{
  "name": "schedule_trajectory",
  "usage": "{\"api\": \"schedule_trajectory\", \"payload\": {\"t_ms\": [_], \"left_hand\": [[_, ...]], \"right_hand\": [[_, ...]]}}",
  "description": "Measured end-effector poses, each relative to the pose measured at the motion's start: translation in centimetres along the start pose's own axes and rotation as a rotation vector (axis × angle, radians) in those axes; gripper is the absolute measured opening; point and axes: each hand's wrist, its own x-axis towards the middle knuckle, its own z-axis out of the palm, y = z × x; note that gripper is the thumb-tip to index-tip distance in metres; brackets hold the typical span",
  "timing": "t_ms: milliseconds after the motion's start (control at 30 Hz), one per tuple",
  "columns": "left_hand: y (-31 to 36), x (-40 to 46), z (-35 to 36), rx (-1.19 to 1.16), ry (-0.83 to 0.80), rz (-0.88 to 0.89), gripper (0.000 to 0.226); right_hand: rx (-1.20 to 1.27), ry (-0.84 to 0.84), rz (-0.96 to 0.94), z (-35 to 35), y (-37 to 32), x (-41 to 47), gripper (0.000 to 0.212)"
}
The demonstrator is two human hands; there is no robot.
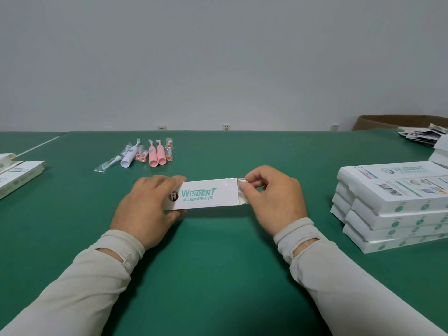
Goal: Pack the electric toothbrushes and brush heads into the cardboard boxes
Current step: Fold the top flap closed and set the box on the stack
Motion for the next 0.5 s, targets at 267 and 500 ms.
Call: {"api": "schedule_trajectory", "payload": {"t_ms": [267,500], "left_hand": [[-0.1,0.0,0.0,-0.066,0.001,-0.032,0.058],[-0.7,0.1,-0.1,-0.088,-0.006,-0.101,0.06]], "right_hand": [[0.939,-0.524,0.499,-0.3,-1.4,-0.6,0.009],[0.898,-0.384,0.432,-2.5,0.0,1.3,0.007]]}}
